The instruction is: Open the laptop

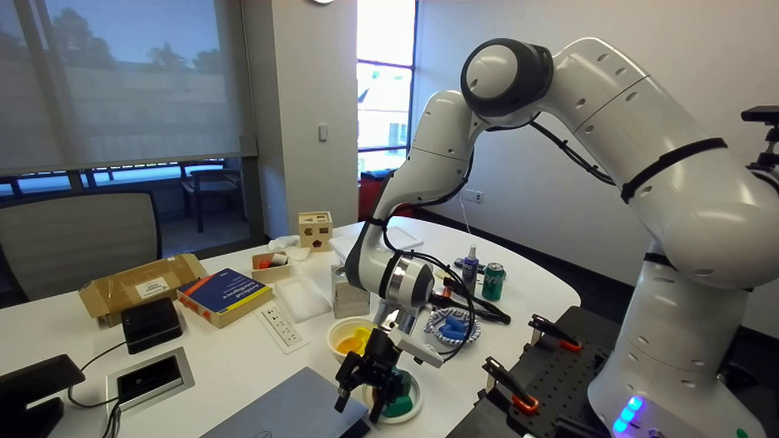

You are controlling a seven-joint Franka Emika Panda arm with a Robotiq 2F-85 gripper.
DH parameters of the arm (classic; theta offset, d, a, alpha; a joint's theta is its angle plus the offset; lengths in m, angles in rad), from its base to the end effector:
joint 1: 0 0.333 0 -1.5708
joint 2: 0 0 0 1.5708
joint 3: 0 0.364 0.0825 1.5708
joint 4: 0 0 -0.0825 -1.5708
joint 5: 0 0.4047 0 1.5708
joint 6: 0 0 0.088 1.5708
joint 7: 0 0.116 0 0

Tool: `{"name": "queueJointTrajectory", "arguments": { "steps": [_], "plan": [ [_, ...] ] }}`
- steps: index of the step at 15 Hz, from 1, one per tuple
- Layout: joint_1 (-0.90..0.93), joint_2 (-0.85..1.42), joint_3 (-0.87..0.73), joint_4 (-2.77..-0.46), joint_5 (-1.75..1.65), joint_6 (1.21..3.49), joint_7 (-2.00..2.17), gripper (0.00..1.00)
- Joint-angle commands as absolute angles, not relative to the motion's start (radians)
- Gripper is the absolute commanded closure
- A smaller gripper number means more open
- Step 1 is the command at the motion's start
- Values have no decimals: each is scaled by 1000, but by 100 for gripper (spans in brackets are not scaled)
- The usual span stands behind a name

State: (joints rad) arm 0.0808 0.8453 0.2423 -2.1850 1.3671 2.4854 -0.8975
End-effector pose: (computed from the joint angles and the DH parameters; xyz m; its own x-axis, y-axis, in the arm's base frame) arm 0.4458 0.1766 -0.0121 0.9454 -0.0458 -0.3227 -0.2586 -0.7081 -0.6571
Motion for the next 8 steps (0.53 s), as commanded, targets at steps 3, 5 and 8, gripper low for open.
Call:
{"name": "queueJointTrajectory", "arguments": {
  "steps": [3,5,8],
  "plan": [
    [86,890,231,-2125,1433,2424,-962,0],
    [86,891,228,-2120,1452,2403,-977,0],
    [85,879,222,-2125,1482,2363,-1016,0]
  ]
}}
